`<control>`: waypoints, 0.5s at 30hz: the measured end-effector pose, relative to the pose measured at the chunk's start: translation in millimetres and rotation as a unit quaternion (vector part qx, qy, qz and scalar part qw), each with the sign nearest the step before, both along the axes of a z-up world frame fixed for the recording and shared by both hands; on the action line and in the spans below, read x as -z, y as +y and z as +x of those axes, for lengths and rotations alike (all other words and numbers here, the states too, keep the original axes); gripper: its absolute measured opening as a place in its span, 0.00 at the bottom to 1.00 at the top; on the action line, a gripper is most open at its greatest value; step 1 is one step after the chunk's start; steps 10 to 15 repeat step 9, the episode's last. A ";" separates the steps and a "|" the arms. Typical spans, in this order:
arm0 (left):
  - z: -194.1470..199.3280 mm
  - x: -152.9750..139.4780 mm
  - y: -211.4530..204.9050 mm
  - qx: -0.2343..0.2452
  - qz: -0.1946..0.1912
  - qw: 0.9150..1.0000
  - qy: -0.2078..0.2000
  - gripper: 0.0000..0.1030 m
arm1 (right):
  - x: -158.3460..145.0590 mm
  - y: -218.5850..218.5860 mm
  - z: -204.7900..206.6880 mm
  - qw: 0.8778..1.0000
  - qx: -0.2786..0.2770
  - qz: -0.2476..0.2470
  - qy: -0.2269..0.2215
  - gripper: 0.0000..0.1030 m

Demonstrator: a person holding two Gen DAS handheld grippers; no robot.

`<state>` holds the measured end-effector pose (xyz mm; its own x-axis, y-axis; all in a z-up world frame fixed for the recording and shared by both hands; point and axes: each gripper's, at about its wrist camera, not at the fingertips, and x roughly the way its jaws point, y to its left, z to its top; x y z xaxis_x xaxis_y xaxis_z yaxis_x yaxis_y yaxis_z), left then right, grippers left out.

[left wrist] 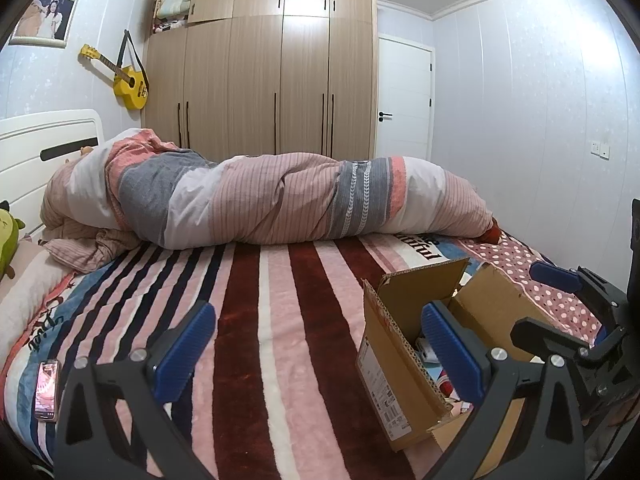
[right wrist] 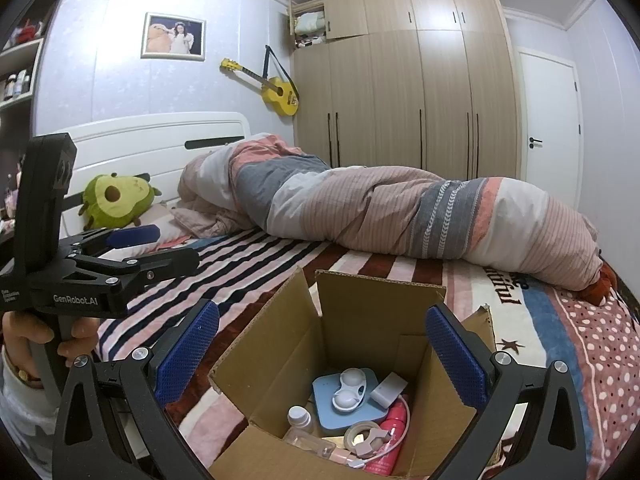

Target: Organize rigid objects

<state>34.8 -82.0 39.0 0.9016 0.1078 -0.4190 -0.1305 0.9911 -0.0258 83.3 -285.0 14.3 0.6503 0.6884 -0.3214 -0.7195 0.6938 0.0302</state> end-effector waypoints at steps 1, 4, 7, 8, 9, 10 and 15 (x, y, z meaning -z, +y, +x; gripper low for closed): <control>-0.4 -0.5 -0.3 0.000 0.000 1.000 0.000 0.99 | -0.1 0.3 -0.1 1.000 0.000 0.000 0.000 1.00; -1.0 -0.9 -0.7 0.000 0.000 1.000 -0.001 0.99 | -0.5 0.3 -0.2 1.000 0.000 0.000 0.001 1.00; -0.9 -0.9 -0.7 0.000 0.000 1.000 -0.001 0.99 | -0.5 0.0 0.3 1.000 -0.001 0.000 -0.001 1.00; -1.1 -0.9 -0.7 -0.001 0.000 1.000 0.000 0.99 | -0.3 0.0 0.3 1.000 -0.001 0.000 -0.001 1.00; -1.3 -1.8 -1.5 -0.002 0.000 1.000 0.000 0.99 | -0.4 0.1 0.2 1.000 -0.001 0.000 -0.001 1.00; -1.3 -1.8 -1.5 -0.002 0.000 1.000 0.000 0.99 | -0.4 0.1 0.2 1.000 -0.001 0.000 -0.001 1.00; -1.3 -1.8 -1.5 -0.002 0.000 1.000 0.000 0.99 | -0.4 0.1 0.2 1.000 -0.001 0.000 -0.001 1.00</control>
